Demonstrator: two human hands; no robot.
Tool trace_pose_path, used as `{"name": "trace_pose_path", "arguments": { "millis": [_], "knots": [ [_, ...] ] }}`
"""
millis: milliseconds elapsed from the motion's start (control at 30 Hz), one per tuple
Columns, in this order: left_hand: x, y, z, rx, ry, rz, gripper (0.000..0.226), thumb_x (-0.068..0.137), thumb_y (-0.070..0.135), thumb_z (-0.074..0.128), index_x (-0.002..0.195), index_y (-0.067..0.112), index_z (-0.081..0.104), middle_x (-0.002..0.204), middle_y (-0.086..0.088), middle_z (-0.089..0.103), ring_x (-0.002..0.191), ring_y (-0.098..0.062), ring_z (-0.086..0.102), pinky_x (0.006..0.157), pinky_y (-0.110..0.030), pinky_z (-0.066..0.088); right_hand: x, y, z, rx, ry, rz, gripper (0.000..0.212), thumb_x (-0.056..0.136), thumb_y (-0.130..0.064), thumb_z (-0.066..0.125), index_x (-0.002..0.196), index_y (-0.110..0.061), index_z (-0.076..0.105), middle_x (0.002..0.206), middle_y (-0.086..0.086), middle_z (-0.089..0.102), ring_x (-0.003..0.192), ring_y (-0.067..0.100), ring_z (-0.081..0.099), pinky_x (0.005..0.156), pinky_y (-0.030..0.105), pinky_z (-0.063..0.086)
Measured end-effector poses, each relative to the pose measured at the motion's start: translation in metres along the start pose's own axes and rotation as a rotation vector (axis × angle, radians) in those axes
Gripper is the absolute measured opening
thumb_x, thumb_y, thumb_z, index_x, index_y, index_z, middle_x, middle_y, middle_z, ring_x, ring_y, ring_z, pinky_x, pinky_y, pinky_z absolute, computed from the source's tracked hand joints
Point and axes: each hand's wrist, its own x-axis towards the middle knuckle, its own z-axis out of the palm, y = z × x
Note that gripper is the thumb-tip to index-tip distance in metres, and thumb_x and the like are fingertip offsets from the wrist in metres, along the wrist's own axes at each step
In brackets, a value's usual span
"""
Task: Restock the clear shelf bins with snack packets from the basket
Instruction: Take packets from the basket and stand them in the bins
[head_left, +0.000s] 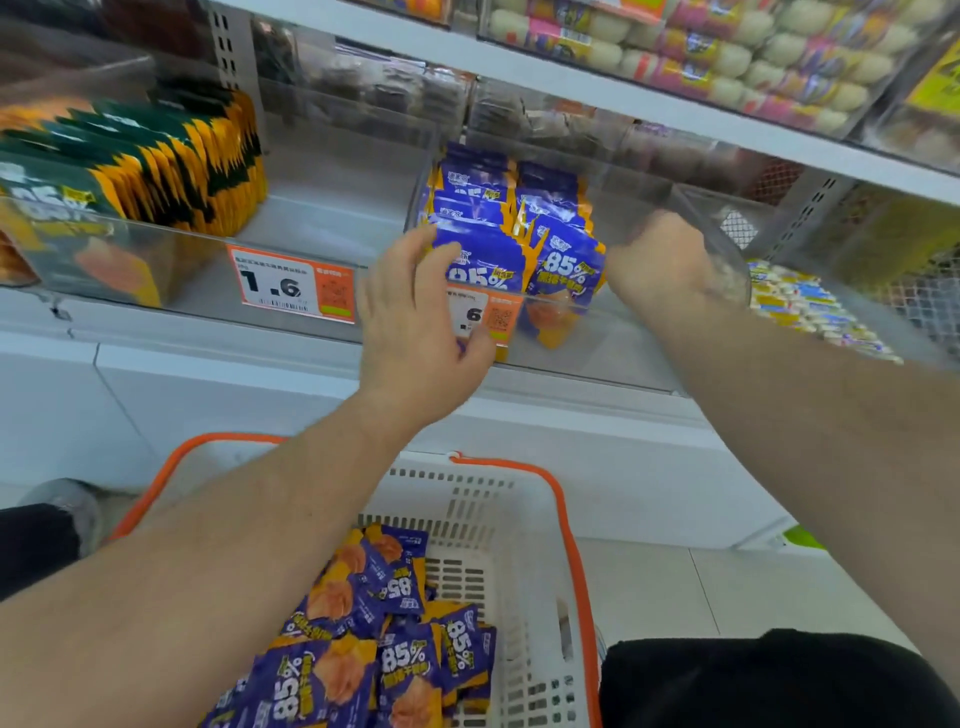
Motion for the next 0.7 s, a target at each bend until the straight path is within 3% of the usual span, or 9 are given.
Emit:
{"name": "trace_pose_path", "arguments": {
  "millis": [67,167,267,333,433,567,633,700],
  "knots": [
    [-0.023,0.001,0.002,-0.069,0.012,0.022,0.056,0.073,0.030,0.057,0.123,0.011,0.043,0.130,-0.010,0.040,0.118,-0.031,0.043,0.095,-0.041,0.036,-0.029,-0.004,0.004,0.045,0.195,-0.275,0.021,0.081,-0.024,0.053,0.094,-0.014,0.066,0.096,0.013,0.071,0.094,0.036,0.064,0.083,0.037,0.045],
    [-0.061,-0.003,0.001,-0.208,-0.141,-0.086,0.044,0.077,0.026,0.054,0.118,0.011,0.050,0.112,-0.008,0.055,0.099,-0.023,0.052,0.083,-0.042,0.046,-0.079,-0.008,0.027,0.159,0.330,-0.702,0.015,0.070,-0.026,0.053,0.065,-0.014,0.060,0.061,0.008,0.063,0.061,0.033,0.060,0.063,0.033,0.037],
    [-0.101,-0.012,-0.010,-0.277,-0.429,-0.348,0.032,0.087,0.016,0.056,0.119,0.015,0.055,0.096,0.008,0.058,0.086,-0.015,0.056,0.075,-0.040,0.051,-0.124,-0.001,0.069,0.284,0.237,-0.743,0.017,0.068,-0.026,0.050,0.060,-0.014,0.058,0.057,0.006,0.060,0.055,0.031,0.057,0.056,0.031,0.044],
    [-0.123,-0.019,-0.017,-0.250,-0.562,-0.464,0.029,0.089,0.014,0.056,0.117,0.021,0.054,0.091,0.012,0.059,0.079,-0.013,0.058,0.072,-0.038,0.051,-0.153,0.007,0.099,0.273,-0.036,-0.542,0.013,0.074,-0.023,0.055,0.069,-0.013,0.062,0.066,0.006,0.064,0.062,0.031,0.058,0.058,0.033,0.046],
    [-0.146,-0.034,-0.021,-0.210,-0.677,-0.585,0.026,0.092,0.016,0.053,0.117,0.023,0.054,0.092,0.011,0.059,0.071,-0.010,0.058,0.066,-0.036,0.053,-0.197,0.027,0.149,0.166,-0.589,-0.165,0.009,0.087,-0.017,0.055,0.082,-0.013,0.061,0.080,0.004,0.062,0.076,0.025,0.057,0.065,0.030,0.042],
    [-0.172,-0.055,-0.016,-0.145,-0.818,-0.674,0.026,0.096,0.019,0.051,0.122,0.022,0.052,0.092,0.016,0.055,0.076,-0.009,0.058,0.067,-0.033,0.051,-0.257,0.065,0.203,-0.136,-1.201,-0.025,0.032,0.100,-0.017,0.046,0.068,-0.015,0.040,0.070,0.002,0.040,0.071,0.017,0.045,0.064,0.027,0.039],
    [-0.183,-0.062,-0.014,-0.122,-0.880,-0.696,0.023,0.098,0.021,0.050,0.121,0.023,0.051,0.094,0.015,0.055,0.076,-0.010,0.057,0.064,-0.033,0.049,-0.279,0.085,0.218,-0.202,-1.345,0.045,0.032,0.100,-0.021,0.049,0.070,-0.012,0.041,0.071,0.002,0.038,0.062,0.015,0.038,0.053,0.024,0.036],
    [-0.190,-0.069,-0.011,-0.103,-0.923,-0.712,0.024,0.097,0.022,0.050,0.121,0.024,0.052,0.097,0.012,0.057,0.079,-0.011,0.057,0.065,-0.033,0.049,-0.292,0.099,0.229,-0.258,-1.392,0.037,0.028,0.098,-0.026,0.049,0.075,-0.011,0.046,0.073,0.004,0.043,0.067,0.020,0.041,0.057,0.028,0.036]
  ]
}}
